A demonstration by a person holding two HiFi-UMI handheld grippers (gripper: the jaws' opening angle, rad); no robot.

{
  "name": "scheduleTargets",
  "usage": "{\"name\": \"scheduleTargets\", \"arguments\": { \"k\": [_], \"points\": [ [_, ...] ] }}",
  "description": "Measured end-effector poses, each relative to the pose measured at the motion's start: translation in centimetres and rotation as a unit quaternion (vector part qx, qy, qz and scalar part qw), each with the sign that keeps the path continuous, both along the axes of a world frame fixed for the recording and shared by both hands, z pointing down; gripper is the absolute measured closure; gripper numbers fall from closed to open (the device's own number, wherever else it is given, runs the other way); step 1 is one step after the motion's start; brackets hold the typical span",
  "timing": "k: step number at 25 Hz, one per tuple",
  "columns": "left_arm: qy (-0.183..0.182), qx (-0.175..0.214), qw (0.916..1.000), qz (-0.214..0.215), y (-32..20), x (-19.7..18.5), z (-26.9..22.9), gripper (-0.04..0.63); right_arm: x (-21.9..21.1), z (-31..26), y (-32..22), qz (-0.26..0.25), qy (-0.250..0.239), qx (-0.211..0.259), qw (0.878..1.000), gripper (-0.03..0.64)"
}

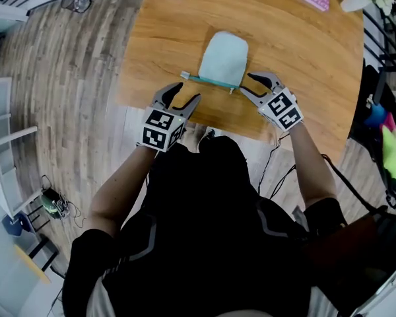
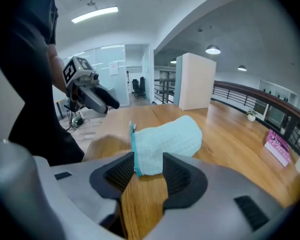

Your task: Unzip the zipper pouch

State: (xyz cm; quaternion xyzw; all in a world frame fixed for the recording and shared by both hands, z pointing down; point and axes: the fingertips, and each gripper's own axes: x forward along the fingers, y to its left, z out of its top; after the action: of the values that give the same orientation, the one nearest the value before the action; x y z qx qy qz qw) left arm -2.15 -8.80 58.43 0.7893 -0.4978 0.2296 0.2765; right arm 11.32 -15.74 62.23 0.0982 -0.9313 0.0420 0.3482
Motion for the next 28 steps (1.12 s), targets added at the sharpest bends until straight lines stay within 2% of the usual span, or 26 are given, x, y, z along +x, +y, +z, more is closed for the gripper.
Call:
{"name": "scheduleTargets", "arguments": {
  "k": [5,11,14,17,20,25,28],
  "points": [
    [-0.002,-0.017,0.9998,-0.007,1.2,0.1,1.4,0.341,-1.0,3.0,1.2,-0.084,0.049,0.029,0.995,0.435],
    [-0.004,-0.006,0.9994,-0.034,1.5,-0.8,1.4,0.341,-1.7,5.4,1.7,-0.153,0.085,0.050,0.983,0.448],
    [0.004,-0.006,0.9988,-0.049,1.5,-1.3,1.2,0.341,-1.5,6.2,1.8,-0.161,0.092,0.041,0.982,0.450],
    [0.011,-0.007,0.9980,-0.062,1.6,-1.8,1.1,0.341,-1.6,6.3,2.1,-0.170,0.089,0.030,0.981,0.481],
    [0.015,-0.008,0.9982,-0.057,1.9,-1.4,1.1,0.341,-1.7,6.1,2.4,-0.175,0.079,0.016,0.981,0.525],
    [0.005,-0.021,0.9983,-0.054,2.3,-1.4,1.3,0.341,-2.2,6.5,2.6,-0.165,0.067,-0.013,0.984,0.542],
    [0.011,-0.021,0.9988,-0.043,2.3,-0.9,0.8,0.341,-2.4,5.7,2.9,-0.151,0.051,-0.042,0.986,0.551]
  ]
}}
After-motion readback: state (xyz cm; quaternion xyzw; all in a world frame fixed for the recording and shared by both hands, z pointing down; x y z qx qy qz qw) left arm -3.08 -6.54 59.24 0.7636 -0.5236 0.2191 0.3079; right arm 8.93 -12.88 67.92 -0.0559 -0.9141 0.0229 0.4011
